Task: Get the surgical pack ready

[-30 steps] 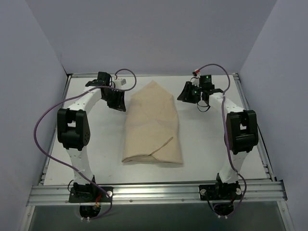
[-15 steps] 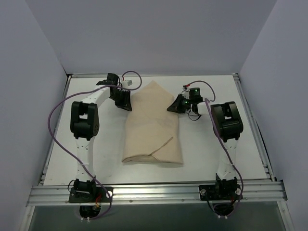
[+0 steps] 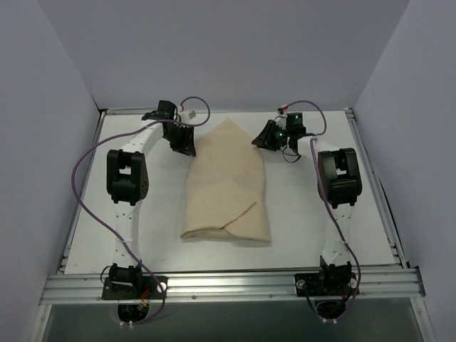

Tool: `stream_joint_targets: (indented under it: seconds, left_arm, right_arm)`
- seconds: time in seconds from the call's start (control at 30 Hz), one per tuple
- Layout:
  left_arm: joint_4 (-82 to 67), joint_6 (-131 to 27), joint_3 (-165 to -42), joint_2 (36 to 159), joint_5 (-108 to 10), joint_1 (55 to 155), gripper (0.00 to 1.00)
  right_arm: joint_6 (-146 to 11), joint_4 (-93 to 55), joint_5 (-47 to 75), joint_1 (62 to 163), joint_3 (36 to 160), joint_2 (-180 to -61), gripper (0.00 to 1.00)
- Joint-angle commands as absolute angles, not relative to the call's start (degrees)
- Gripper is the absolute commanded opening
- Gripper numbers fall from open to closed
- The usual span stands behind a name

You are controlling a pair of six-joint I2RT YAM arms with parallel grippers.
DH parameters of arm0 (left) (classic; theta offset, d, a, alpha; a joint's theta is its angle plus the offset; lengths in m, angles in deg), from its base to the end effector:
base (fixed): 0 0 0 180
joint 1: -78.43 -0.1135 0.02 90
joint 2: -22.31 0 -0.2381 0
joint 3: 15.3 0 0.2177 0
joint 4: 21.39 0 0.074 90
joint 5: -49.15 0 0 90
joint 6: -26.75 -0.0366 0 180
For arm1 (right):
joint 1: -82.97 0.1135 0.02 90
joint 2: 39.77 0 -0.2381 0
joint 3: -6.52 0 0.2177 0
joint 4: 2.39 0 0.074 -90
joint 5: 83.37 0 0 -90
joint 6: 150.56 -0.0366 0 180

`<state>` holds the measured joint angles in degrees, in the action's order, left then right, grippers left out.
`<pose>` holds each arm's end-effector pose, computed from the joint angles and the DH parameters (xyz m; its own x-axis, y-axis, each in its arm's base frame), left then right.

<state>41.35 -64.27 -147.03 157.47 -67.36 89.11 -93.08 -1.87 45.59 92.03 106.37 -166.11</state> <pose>0.4385 -0.0993 0.1707 -0.8927 0.1846 -0.4112 0.3590 0.8428 -0.4010 0.4388 0.0933 0.1633 -0.7306 0.3068 -0.6100 -0.3415 0.6095 0.7155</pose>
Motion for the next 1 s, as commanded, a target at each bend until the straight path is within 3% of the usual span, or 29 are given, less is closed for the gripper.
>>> stream_joint_targets:
  seconds: [0.0,0.1,0.27,0.57,0.67,0.83,0.97]
  left_arm:
    - [38.7,-65.2,-153.3,152.2,-66.4,88.5,0.43]
    - [37.9,-64.3,-157.0,154.3,-64.4,88.7,0.50]
    - [43.9,-61.4,-166.3,163.6,-62.3,88.6,0.51]
    - [42.7,-60.4,-170.2,170.1,-64.7,89.1,0.57]
    - [42.1,-60.6,-171.5,171.5,-65.2,89.2,0.57]
    - [41.8,-59.9,-172.0,173.7,-67.7,89.4,0.55]
    - [41.5,-59.7,-170.9,174.0,-70.5,89.5,0.44]
  right_arm:
    - [-87.5,-10.7,39.2,90.4,115.3,-162.7,0.36]
    - [-82.6,-17.0,35.5,90.4,120.0,-165.2,0.43]
    - [-78.1,-24.4,35.4,90.4,125.1,-171.2,0.46]
    - [-80.1,-21.3,41.2,90.8,127.6,-177.0,0.46]
    - [-81.4,-19.4,43.5,90.8,127.2,-177.8,0.41]
    - [-81.8,-18.9,45.1,90.8,126.9,-177.9,0.20]
    - [-83.6,-15.8,45.7,90.4,127.8,-177.9,0.07]
